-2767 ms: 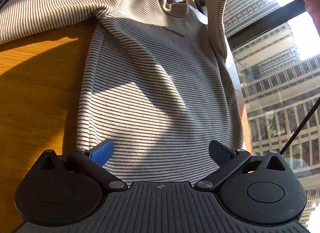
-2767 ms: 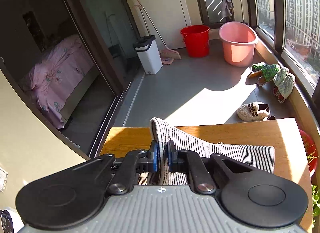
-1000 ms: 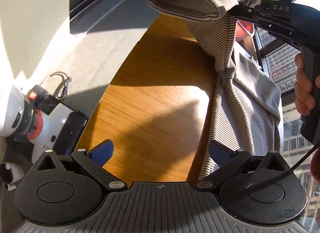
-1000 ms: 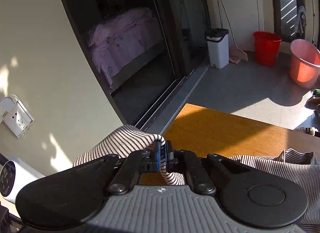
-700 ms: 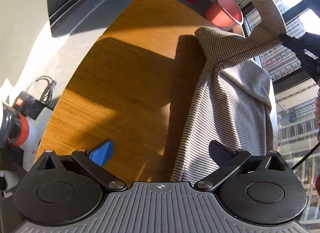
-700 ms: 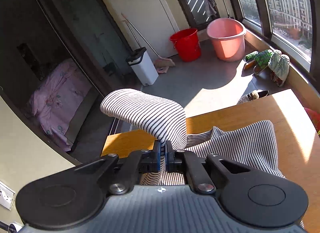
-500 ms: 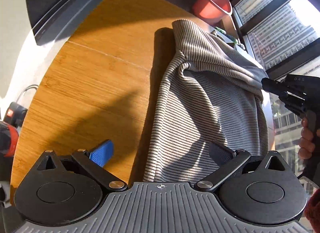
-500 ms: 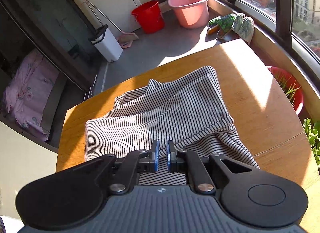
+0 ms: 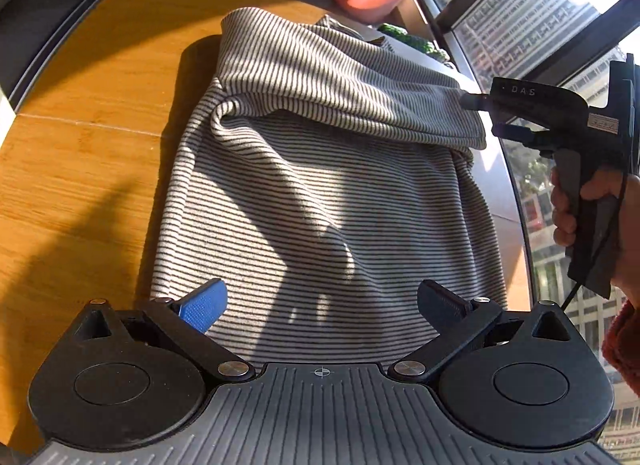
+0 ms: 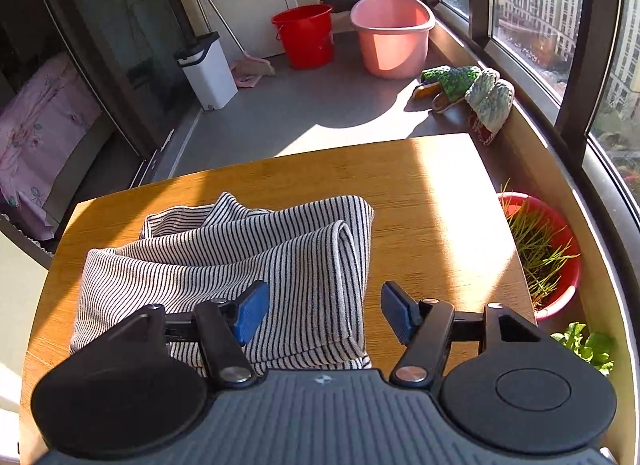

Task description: Fold clothes

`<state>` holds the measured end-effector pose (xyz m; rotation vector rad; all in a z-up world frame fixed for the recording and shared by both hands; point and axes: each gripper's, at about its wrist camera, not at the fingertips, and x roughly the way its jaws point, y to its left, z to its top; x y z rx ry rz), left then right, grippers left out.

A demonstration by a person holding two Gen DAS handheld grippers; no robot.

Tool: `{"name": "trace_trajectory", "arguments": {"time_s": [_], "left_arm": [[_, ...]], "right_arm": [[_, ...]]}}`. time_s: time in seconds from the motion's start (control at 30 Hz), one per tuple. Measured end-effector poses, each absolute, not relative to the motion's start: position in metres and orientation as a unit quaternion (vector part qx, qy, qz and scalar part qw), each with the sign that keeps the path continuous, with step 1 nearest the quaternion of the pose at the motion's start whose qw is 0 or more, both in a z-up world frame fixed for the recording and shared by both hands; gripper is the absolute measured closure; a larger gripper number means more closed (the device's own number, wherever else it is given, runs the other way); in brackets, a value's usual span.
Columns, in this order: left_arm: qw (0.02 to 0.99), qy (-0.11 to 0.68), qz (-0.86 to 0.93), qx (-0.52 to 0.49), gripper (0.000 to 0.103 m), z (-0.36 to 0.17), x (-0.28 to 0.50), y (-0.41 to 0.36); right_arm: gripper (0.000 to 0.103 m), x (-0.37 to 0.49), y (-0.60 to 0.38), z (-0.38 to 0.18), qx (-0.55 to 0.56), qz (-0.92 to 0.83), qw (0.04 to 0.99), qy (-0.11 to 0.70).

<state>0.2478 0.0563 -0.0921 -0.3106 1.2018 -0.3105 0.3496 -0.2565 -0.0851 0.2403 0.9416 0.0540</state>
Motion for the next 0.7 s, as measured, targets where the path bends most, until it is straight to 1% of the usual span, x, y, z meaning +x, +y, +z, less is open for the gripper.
{"name": "trace_trajectory", "arguments": {"time_s": [0.03,0.07,0.1,0.17,0.37,0.4,0.43,0.5,0.7], "left_arm": [[0.802,0.562,-0.144,-0.145,0.0,-0.093,0.248,0.053],[0.801,0.563,-0.142,-0.145,0.0,-0.094,0.249,0.05],[0.8,0.564,-0.141,-0.145,0.0,-0.095,0.25,0.048],[0.8,0.566,-0.137,-0.144,0.0,-0.097,0.251,0.043],[0.808,0.56,-0.123,-0.136,0.0,-0.097,0.257,0.035],[0.81,0.559,-0.12,-0.133,0.0,-0.098,0.259,0.034],[0.811,0.558,-0.116,-0.13,0.0,-0.1,0.261,0.034],[0.815,0.557,-0.106,-0.121,0.0,-0.104,0.266,0.035],[0.824,0.553,-0.072,-0.099,0.0,-0.109,0.278,0.049]], "right_arm": [[0.064,0.351,-0.255,-0.082,0.119,0.04,0.883,0.452],[0.076,0.353,-0.253,-0.079,0.122,0.054,0.882,0.452],[0.097,0.355,-0.251,-0.075,0.126,0.067,0.881,0.451],[0.098,0.359,-0.248,-0.069,0.132,0.095,0.878,0.449],[0.099,0.371,-0.259,0.032,0.167,0.156,0.918,0.323],[0.099,0.371,-0.262,0.031,0.167,0.148,0.921,0.321],[0.103,0.37,-0.266,0.029,0.167,0.141,0.923,0.318],[0.103,0.37,-0.273,0.026,0.167,0.126,0.926,0.313],[0.103,0.345,-0.296,-0.071,0.205,0.043,0.881,0.424]]}}
